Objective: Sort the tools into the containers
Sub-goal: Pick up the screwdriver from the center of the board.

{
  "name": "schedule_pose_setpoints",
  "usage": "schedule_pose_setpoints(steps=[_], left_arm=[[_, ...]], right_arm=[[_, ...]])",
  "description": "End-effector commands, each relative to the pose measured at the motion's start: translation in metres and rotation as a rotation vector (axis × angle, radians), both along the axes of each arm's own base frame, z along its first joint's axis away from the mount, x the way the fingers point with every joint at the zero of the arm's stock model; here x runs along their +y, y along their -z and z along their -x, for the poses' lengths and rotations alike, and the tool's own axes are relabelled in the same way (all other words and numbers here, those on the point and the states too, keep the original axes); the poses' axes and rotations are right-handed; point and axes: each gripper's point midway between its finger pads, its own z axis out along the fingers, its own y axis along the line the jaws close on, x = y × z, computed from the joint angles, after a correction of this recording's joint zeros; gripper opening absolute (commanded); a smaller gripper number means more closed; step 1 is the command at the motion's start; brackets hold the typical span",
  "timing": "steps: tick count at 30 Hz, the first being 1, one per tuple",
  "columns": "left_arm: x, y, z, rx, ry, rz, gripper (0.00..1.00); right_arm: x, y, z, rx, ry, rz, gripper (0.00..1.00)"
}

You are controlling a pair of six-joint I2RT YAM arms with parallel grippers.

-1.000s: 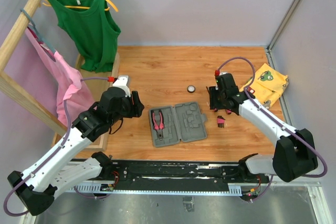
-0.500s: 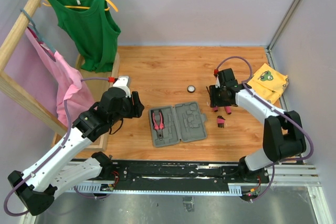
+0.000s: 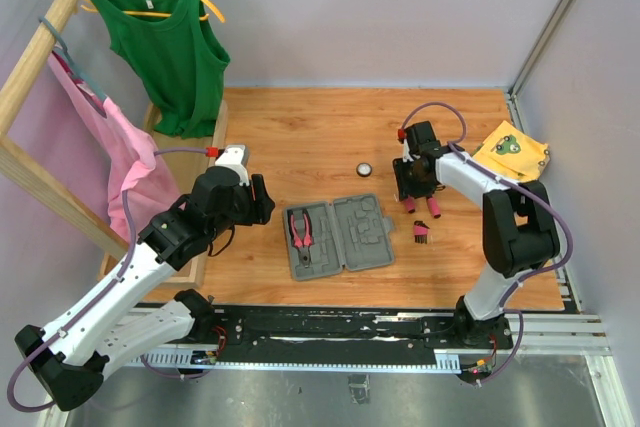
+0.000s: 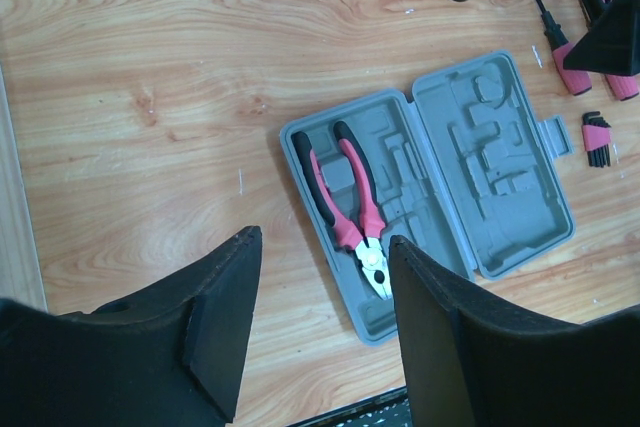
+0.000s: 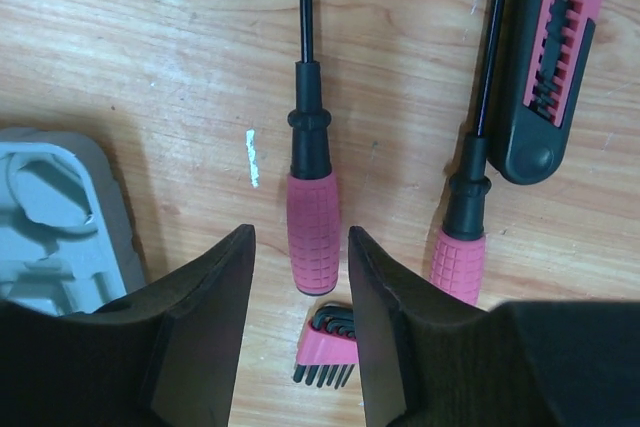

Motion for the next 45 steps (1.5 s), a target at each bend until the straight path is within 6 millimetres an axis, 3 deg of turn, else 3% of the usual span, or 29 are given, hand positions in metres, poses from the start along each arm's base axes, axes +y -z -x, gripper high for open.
schedule_pose_setpoints(steps=[1, 18, 22, 28, 36, 41, 45], left_arm=[[-0.001, -0.004, -0.004, -0.028, -0.002, 0.0, 0.58], [-0.001, -0.002, -0.005, -0.022, -0.006, -0.005, 0.59], [-0.001, -0.002, -0.005, -0.023, -0.007, -0.005, 0.59], [-0.002, 0.0, -0.005, -0.018, -0.004, -0.006, 0.59], [-0.001, -0.003, -0.005, -0.028, -0.004, 0.002, 0.59], [-0.003, -0.003, -0.005, -0.027, 0.003, 0.004, 0.59], [-0.003, -0.003, -0.004, -0.027, 0.007, 0.005, 0.59]], right_arm=[[-0.011, 0.002, -0.002, 0.045, -0.008, 0.033, 0.43], [-0.017, 0.038, 0.014, 0.165, 0.013, 0.075, 0.32], [-0.021, 0.035, 0.017, 0.155, 0.024, 0.087, 0.24], [-0.032, 0.002, 0.016, 0.075, 0.048, 0.149, 0.1], [-0.027, -0.067, 0.02, -0.112, 0.08, 0.103, 0.04], [-0.002, -0.109, 0.03, -0.235, 0.066, 0.0, 0.03], [0.036, -0.128, 0.044, -0.286, 0.01, -0.091, 0.03]])
